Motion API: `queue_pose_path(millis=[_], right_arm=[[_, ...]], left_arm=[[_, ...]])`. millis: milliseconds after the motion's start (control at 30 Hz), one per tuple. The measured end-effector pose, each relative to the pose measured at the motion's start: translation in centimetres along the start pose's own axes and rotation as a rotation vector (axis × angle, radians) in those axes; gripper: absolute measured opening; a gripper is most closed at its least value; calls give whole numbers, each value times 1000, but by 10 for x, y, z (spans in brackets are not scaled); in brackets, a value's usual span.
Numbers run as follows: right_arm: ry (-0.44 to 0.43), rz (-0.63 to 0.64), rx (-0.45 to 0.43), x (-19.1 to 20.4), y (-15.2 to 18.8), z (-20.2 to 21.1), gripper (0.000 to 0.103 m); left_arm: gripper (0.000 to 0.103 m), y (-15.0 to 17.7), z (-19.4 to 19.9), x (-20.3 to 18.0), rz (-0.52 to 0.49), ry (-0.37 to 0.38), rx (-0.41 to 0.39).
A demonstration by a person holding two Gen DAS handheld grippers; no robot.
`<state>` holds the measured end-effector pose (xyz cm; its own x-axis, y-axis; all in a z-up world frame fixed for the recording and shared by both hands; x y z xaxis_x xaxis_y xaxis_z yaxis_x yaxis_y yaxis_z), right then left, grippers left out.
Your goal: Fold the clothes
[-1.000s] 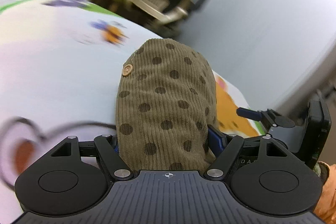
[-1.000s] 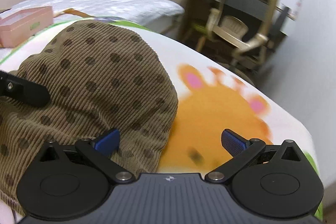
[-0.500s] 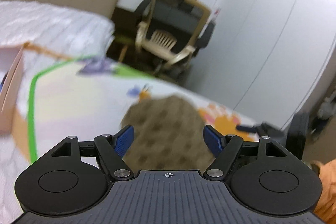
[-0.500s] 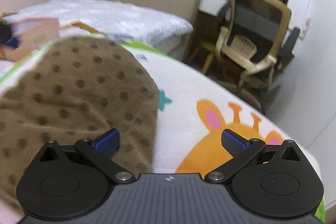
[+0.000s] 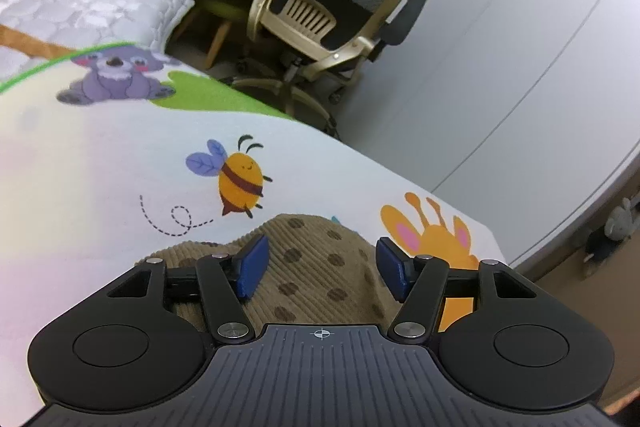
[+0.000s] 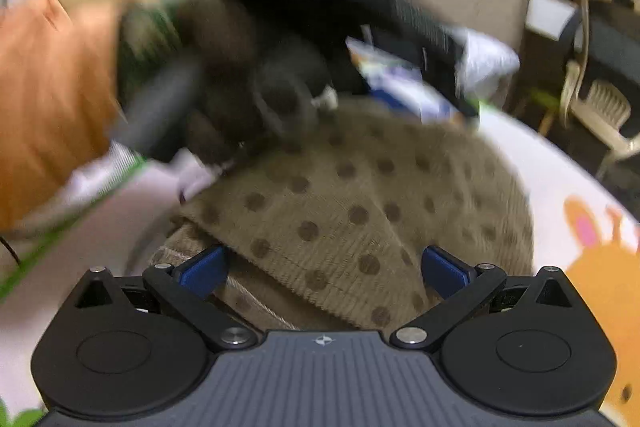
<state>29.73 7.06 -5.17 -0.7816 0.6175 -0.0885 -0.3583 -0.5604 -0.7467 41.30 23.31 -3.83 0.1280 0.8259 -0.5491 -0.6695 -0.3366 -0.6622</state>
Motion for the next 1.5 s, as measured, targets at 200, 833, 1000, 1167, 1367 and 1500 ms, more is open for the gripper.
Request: queue_pose_path(millis=[200, 833, 1000, 1167, 1367, 1500], right_arm=[[-23, -80, -40, -17, 9, 38, 103], [299, -271, -8, -85, 53, 24, 103], [293, -248, -63, -70, 69, 51, 103], [264, -221, -71, -47, 100, 81, 103], [361, -199, -108, -29, 134, 130, 103], [369, -242, -80, -32, 154, 149, 103]], left_arm=[[91, 23, 77, -18, -78, -39, -105], [95, 156, 121, -29, -119, -327, -70], [98, 195, 122, -58, -144, -358, -94], [100, 226, 132, -89, -154, -427, -114], [103, 262, 150, -136, -291, -476, -192], [103, 286, 148, -155, -327, -441, -136]])
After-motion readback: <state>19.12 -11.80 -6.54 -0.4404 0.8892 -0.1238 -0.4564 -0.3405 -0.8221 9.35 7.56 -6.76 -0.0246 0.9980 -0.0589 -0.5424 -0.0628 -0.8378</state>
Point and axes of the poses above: each gripper's, at about its wrist camera, not at the fingertips, and z roughly against the way its jaws point, x to its left, y to its underside, the point moved 3 cm from there along -z, roughly the way its jaws point, and after that the axes turned 5 degrees about y, right-handed, at the moved point
